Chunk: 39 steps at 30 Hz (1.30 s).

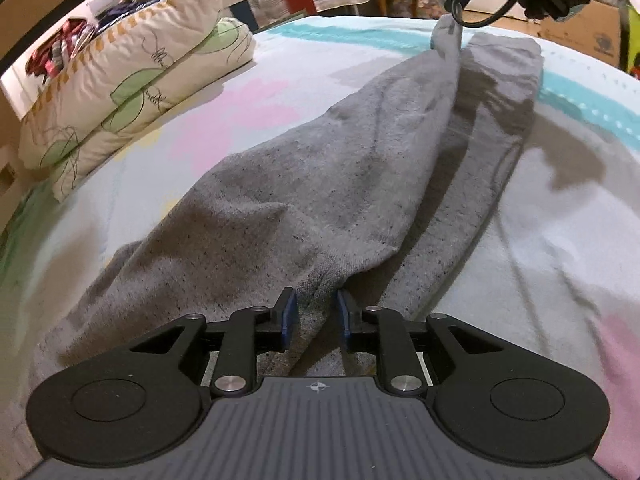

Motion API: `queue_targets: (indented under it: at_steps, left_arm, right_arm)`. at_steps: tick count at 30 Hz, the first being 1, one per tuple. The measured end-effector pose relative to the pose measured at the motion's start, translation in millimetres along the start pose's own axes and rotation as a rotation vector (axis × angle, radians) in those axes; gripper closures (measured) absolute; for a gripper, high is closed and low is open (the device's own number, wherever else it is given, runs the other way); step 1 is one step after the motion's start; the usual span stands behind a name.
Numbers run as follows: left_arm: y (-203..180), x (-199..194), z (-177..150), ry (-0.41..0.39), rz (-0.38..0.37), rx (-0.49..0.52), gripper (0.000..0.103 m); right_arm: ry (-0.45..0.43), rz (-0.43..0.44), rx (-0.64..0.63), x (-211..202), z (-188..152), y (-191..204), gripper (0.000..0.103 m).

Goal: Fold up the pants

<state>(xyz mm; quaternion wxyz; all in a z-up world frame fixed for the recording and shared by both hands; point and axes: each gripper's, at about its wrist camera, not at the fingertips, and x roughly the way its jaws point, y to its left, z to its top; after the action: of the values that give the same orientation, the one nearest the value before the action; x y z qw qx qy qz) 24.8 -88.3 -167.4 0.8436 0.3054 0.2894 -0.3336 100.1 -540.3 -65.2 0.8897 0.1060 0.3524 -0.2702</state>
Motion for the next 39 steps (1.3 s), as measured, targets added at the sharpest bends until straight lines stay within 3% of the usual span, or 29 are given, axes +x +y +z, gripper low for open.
queue_targets:
  at_steps: [8, 12, 14, 17, 20, 23, 27, 31, 34, 36, 39]
  left_arm:
    - [-17.3, 6.2, 6.5, -0.012, 0.047, 0.131, 0.077]
    - [-23.4, 28.7, 8.5, 0.047, 0.084, 0.2, 0.074]
    - [-11.2, 32.6, 10.1, 0.038, 0.031, 0.149, 0.099]
    - [18.1, 24.1, 19.1, -0.021, -0.022, 0.031, 0.1]
    - [40.5, 5.7, 32.2, -0.09, 0.035, -0.017, 0.1]
    - [52.3, -14.7, 36.8, -0.128, 0.028, -0.056, 0.1]
    - [36.4, -15.1, 21.3, -0.089, -0.014, -0.005, 0.099]
    - [8.6, -1.0, -0.2, -0.014, -0.078, 0.058, 0.099]
    - [2.8, 1.8, -3.7, -0.006, -0.079, 0.057, 0.099]
    - [3.6, 2.4, -2.3, -0.003, -0.078, 0.03, 0.099]
    - [9.4, 7.7, 0.3, 0.002, -0.074, 0.011, 0.099]
  right_arm:
    - [0.053, 0.007, 0.015, 9.4, -21.7, -10.7, 0.092]
    - [0.056, 0.018, 0.023, 8.3, -24.3, -14.6, 0.091]
    - [0.059, 0.026, 0.025, 10.0, -23.5, -15.4, 0.091]
    - [0.057, 0.052, 0.034, 10.4, -23.1, -17.1, 0.091]
    - [0.018, 0.082, 0.05, 0.3, -18.7, -20.0, 0.091]
    - [-0.05, 0.098, 0.085, -23.6, -14.0, -30.4, 0.093]
    - [-0.071, 0.07, 0.148, -47.2, -30.8, -55.5, 0.094]
    - [0.087, 0.043, 0.246, -25.0, -63.8, -80.0, 0.092]
    - [0.107, 0.066, 0.312, -12.1, -78.3, -87.3, 0.086]
    - [0.082, 0.099, 0.314, -5.9, -80.2, -86.4, 0.075]
    - [0.103, 0.104, 0.294, 9.2, -79.7, -80.4, 0.068]
